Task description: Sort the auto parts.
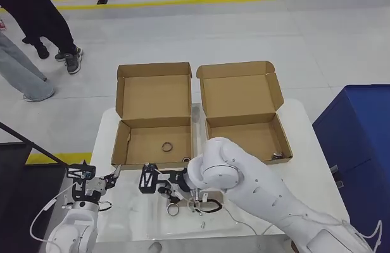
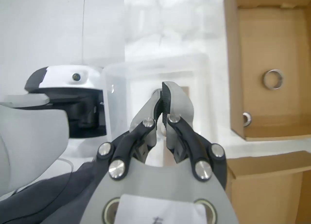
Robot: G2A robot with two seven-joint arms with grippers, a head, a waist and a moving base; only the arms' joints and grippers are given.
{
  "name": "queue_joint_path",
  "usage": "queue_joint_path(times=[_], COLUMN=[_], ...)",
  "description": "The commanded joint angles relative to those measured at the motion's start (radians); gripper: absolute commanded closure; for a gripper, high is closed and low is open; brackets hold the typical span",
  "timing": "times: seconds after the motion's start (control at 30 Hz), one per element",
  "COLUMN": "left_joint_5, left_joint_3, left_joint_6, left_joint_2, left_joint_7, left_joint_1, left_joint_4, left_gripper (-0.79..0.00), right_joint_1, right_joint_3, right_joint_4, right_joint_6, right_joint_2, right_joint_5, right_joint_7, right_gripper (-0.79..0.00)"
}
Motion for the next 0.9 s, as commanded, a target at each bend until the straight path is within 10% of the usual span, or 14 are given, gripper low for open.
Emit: queue_joint_path(times=[0.0,0.43,0.63,0.87], left_joint_5=[0.000,0.000,0.000,0.000], left_joint_3=[0.000,0.000,0.000,0.000], left_joint_6=[0.000,0.000,0.000,0.000], left_joint_2=[0.000,0.000,0.000,0.000], left_joint_7=[0.000,0.000,0.000,0.000], left_joint_1=[0.000,0.000,0.000,0.000], left_joint_4=[0.000,0.000,0.000,0.000], left_gripper=[-0.785,-0.785,-0.785,-0.785], right_joint_1=[0.074,0.215,0.230,0.265], right_joint_3=[-0.066,-0.193,-0.291,-0.373], right_joint_4=[0.036,0.105,0.128,0.239], right_joint_6=[0.051,0.078,0.212,0.055], right_joint_2=[0.006,0.018,0.001,-0.041], right_joint_5=[0.142,0.298,0.055,0.108], right_joint_7=[0.051,0.078,0.117,0.055], right_gripper=[0.000,0.000,0.000,0.000])
